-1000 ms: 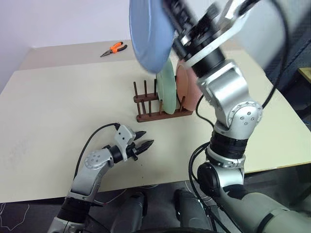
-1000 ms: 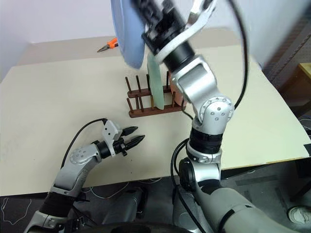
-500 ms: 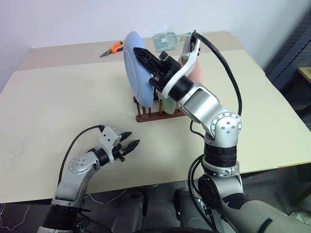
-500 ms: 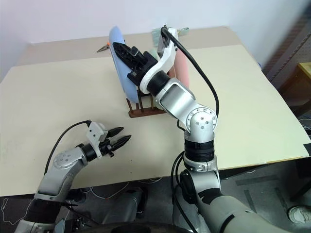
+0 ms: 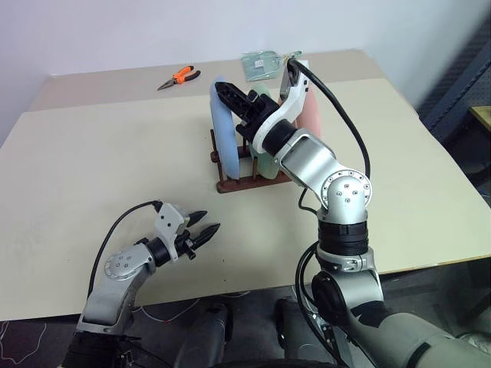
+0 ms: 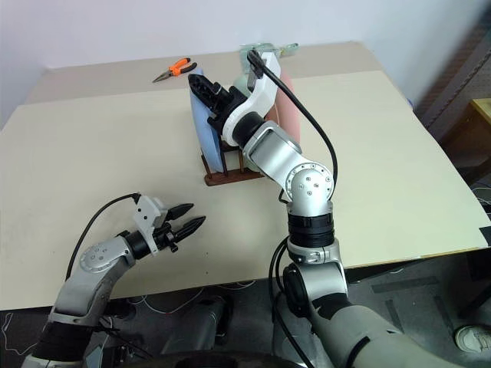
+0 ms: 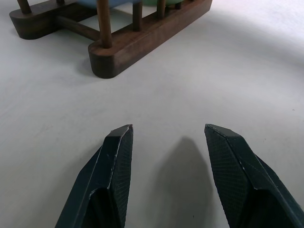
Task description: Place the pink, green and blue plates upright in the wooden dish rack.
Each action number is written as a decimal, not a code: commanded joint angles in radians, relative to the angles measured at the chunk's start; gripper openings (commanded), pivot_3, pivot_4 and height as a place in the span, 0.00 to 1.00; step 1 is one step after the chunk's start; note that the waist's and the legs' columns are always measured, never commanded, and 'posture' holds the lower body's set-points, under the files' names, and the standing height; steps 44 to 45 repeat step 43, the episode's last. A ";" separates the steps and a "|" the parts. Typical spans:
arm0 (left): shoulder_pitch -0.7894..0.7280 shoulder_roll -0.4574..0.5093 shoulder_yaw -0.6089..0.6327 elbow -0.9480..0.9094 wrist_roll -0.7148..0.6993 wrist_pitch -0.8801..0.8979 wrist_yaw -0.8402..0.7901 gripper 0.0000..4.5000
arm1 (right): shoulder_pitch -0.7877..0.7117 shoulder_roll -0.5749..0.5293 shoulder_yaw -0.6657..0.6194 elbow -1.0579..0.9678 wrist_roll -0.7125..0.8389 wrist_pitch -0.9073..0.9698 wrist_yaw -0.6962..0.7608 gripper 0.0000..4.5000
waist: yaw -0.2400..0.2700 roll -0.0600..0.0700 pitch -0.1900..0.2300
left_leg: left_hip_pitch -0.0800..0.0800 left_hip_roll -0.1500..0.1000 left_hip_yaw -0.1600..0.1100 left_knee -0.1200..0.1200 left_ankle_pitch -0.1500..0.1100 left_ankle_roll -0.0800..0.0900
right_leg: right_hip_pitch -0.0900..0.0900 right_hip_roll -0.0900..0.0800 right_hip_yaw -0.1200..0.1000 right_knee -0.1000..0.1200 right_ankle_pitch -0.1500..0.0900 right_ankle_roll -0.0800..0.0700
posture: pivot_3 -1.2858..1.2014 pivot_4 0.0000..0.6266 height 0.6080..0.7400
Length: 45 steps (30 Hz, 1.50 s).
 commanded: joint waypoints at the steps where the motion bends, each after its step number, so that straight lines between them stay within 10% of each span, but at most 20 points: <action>1: -0.009 0.005 0.015 -0.032 -0.011 -0.007 0.004 0.54 | -0.054 0.003 0.005 -0.034 -0.038 -0.011 0.035 0.77 | 0.000 0.000 0.000 | 0.000 0.000 0.000 0.000 0.000 0.000 | 0.000 0.000 0.000 0.000 0.000 0.000 | 0.52 0.24 0.99; 11: -0.014 -0.003 0.003 -0.028 -0.007 -0.005 0.013 0.54 | -0.143 -0.107 -0.029 -0.104 -0.121 -0.026 0.183 0.86 | 0.001 0.000 0.000 | 0.000 0.000 0.000 0.000 0.000 0.000 | 0.000 0.000 0.000 0.000 0.000 0.000 | 0.52 0.24 0.99; 19: -0.029 -0.006 0.075 0.025 0.045 -0.072 0.116 0.54 | -0.014 -0.642 -0.256 -0.057 -0.353 -0.163 0.461 0.86 | 0.023 -0.003 0.000 | -0.001 -0.001 0.000 0.001 -0.001 0.001 | 0.004 -0.001 -0.002 -0.006 -0.001 0.001 | 0.52 0.24 0.99; 24: -0.048 0.013 0.126 0.113 0.088 -0.142 0.165 0.54 | 0.334 -0.869 -0.113 0.004 -0.649 -0.278 0.669 0.86 | 0.017 -0.002 0.000 | 0.000 0.001 0.005 0.000 -0.001 0.002 | 0.003 -0.001 0.000 -0.005 -0.001 0.001 | 0.52 0.24 0.99; 45: 0.006 0.012 0.150 0.081 0.097 -0.148 0.205 0.54 | 0.517 -0.711 -0.039 0.184 -0.852 -0.544 0.824 0.86 | 0.011 -0.003 0.001 | 0.000 0.002 0.011 0.003 -0.001 0.002 | 0.003 -0.001 0.004 -0.005 0.000 0.001 | 0.52 0.24 0.99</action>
